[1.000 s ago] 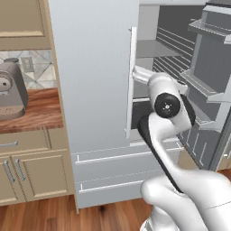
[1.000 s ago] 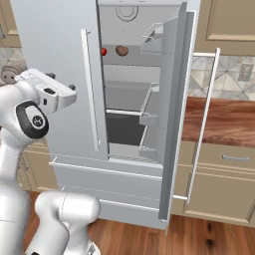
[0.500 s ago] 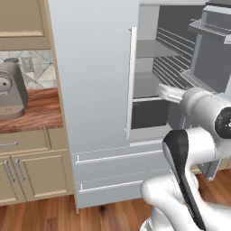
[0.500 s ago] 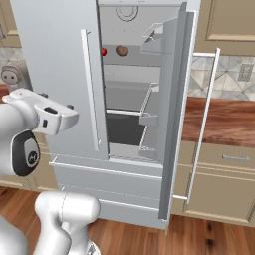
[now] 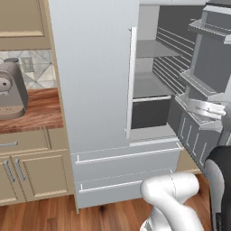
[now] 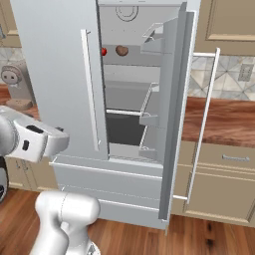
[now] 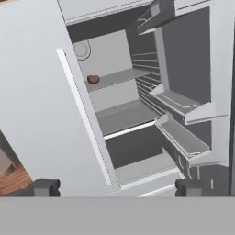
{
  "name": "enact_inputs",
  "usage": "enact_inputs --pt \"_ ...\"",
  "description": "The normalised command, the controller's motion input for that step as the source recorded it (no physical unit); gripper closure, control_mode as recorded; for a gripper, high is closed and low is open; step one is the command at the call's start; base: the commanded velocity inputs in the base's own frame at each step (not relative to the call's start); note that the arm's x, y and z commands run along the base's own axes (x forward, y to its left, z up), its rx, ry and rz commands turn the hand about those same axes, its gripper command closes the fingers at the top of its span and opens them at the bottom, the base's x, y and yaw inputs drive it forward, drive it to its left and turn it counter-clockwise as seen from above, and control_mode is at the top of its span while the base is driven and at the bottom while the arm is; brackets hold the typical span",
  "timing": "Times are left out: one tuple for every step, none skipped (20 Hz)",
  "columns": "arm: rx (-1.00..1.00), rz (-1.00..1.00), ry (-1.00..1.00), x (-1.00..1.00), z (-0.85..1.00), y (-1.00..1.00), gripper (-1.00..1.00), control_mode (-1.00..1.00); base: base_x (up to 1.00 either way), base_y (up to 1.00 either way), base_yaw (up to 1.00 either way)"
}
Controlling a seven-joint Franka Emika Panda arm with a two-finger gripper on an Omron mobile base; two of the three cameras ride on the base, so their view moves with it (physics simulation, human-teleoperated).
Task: Place the tomato in the correct fridge rack based on whether it is a fruit or vegetable. Finally, close the fridge door.
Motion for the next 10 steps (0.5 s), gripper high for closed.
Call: enact_inputs --pt "0.00 -0.06 0.00 -1.00 0.00 -0.69 -1.00 -1.00 0.00 0.00 0.00" --pt "0.00 -0.02 0.00 -1.00 0.00 -0.82 -1.00 -1.00 0.00 0.00 0.00" --pt "0.00 0.00 0.01 -1.00 0.00 -0.89 -1.00 -1.00 0.00 0.00 0.00" --pt "0.00 0.00 0.04 -1.00 0.00 -0.88 -1.00 -1.00 0.00 0.00 0.00" --pt "0.00 0.00 0.06 -1.00 0.00 -0.91 -1.00 -1.00 0.00 0.00 0.00" --pt "0.00 0.00 0.11 -0.88 0.00 -0.94 -1.00 -1.00 0.00 0.00 0.00" --pt "0.01 0.00 0.15 -0.70 0.00 -0.97 -1.00 -1.00 0.00 0.00 0.00" --pt "0.01 0.00 0.17 -0.56 0.00 -0.98 -1.00 -1.00 0.00 0.00 0.00" --pt "0.00 0.00 0.15 -0.30 0.00 -0.96 -1.00 -1.00 0.00 0.00 0.00" --pt "0.00 0.00 0.12 -0.01 0.00 -0.96 -1.00 -1.00 0.00 0.00 0.00"
